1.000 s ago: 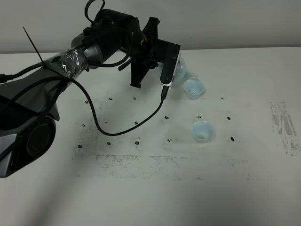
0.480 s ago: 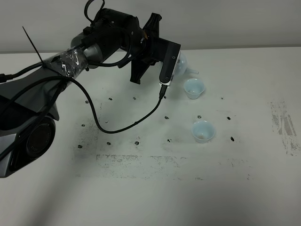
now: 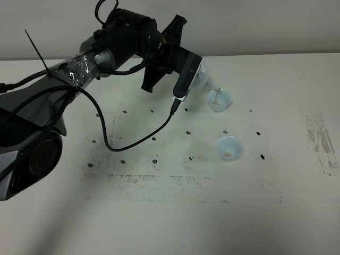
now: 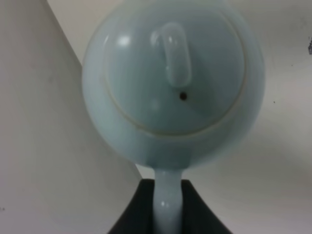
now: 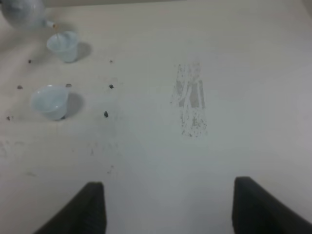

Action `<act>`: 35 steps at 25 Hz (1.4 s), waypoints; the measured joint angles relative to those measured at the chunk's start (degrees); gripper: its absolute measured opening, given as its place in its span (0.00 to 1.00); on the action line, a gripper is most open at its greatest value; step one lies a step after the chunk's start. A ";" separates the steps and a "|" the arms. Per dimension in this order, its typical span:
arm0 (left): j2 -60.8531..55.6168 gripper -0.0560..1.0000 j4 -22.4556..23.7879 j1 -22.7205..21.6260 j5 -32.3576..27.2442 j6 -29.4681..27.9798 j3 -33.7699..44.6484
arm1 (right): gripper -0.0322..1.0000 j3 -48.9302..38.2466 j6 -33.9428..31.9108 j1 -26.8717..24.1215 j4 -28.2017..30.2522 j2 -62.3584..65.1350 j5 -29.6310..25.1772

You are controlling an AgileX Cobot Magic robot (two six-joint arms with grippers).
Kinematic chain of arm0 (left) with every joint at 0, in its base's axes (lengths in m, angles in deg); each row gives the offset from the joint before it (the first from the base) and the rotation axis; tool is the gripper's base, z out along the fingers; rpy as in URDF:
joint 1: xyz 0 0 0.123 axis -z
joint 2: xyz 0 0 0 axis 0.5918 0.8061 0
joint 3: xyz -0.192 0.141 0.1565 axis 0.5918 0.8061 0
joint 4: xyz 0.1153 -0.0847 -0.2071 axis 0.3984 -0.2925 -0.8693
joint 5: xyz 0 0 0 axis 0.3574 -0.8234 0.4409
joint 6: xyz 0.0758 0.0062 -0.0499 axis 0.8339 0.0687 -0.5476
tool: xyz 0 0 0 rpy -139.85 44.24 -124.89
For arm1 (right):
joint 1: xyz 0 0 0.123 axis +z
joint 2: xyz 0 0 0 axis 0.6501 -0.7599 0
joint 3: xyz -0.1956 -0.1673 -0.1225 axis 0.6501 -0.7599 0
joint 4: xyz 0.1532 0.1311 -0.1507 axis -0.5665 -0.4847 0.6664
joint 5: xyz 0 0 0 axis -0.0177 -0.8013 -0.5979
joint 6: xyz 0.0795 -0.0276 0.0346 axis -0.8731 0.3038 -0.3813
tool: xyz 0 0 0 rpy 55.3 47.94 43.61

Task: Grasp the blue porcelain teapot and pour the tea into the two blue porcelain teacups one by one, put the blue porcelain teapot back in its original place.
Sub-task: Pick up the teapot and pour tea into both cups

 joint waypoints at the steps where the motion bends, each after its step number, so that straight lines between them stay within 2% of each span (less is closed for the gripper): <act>1: 0.00 0.10 0.00 0.07 0.00 0.31 0.00 | 0.55 0.00 0.00 0.00 0.00 0.00 0.00; 12: -0.05 0.10 0.05 0.52 0.00 1.83 0.00 | 0.55 0.00 0.00 0.00 0.00 0.00 0.00; 20: -0.34 0.10 2.71 0.52 0.00 2.26 0.00 | 0.55 0.00 0.00 0.00 0.00 0.00 0.00; 25: -0.45 0.10 2.71 0.81 0.00 4.47 0.00 | 0.55 0.00 0.00 0.00 0.00 0.00 0.00; 35: -0.47 0.10 2.60 1.02 0.26 4.82 0.00 | 0.55 0.00 0.00 0.00 0.00 0.00 0.00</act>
